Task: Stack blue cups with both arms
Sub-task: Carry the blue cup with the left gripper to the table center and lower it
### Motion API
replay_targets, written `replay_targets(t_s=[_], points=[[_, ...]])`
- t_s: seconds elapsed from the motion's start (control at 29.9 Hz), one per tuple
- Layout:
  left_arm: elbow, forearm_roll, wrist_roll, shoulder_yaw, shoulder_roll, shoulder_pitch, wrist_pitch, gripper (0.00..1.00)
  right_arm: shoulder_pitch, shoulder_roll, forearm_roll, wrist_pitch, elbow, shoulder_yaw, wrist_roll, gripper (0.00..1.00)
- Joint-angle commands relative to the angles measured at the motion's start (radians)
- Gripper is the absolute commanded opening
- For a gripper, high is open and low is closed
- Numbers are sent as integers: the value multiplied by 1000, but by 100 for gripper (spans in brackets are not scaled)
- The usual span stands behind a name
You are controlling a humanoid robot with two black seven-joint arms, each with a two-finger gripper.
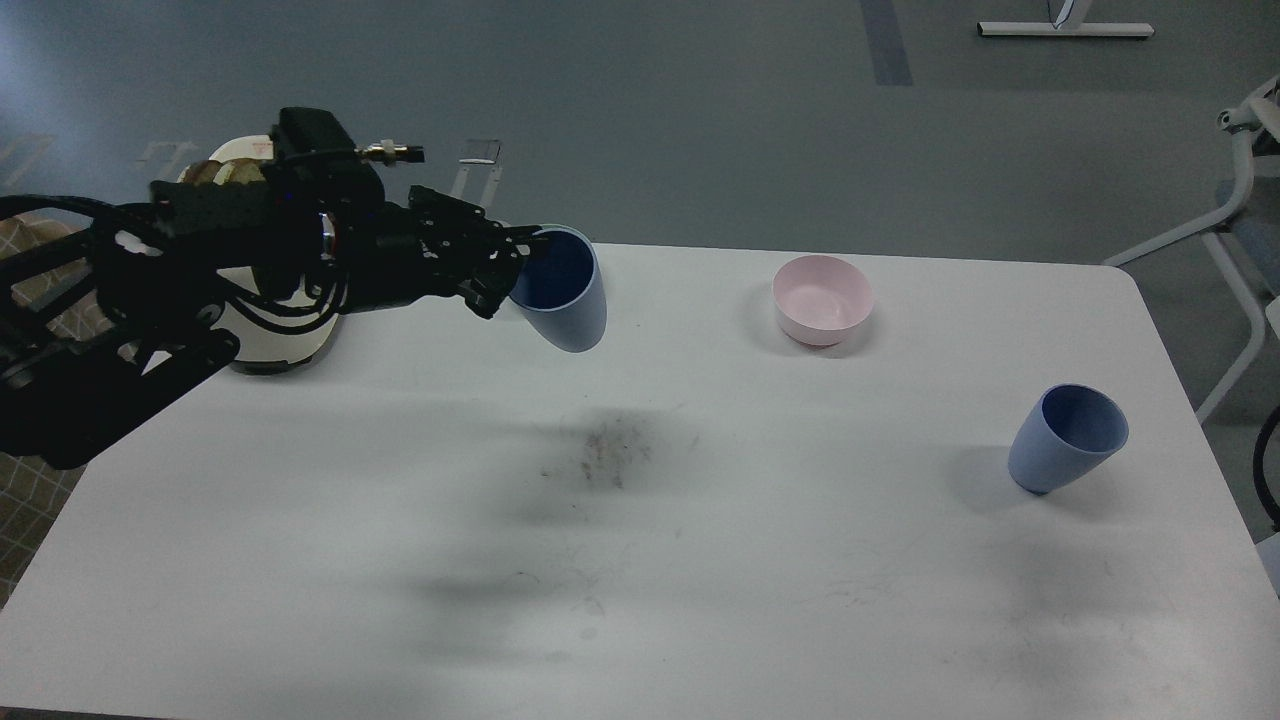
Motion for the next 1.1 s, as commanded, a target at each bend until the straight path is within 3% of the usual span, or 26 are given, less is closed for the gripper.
replay_targets(t_s=[0.0, 0.27, 0.5, 1.07], points=[[103, 1, 9, 115, -124, -86, 1, 0, -16, -14, 1, 0, 2, 23, 0, 100], [261, 46, 9, 192, -301, -86, 1, 0, -86, -15, 1, 0, 3, 77, -2, 100], [329, 50, 9, 263, -351, -83, 1, 0, -92, -17, 1, 0, 6, 81, 0, 100], [358, 46, 11, 263, -376, -84, 1, 0, -90, -15, 1, 0, 7, 80, -2, 100]])
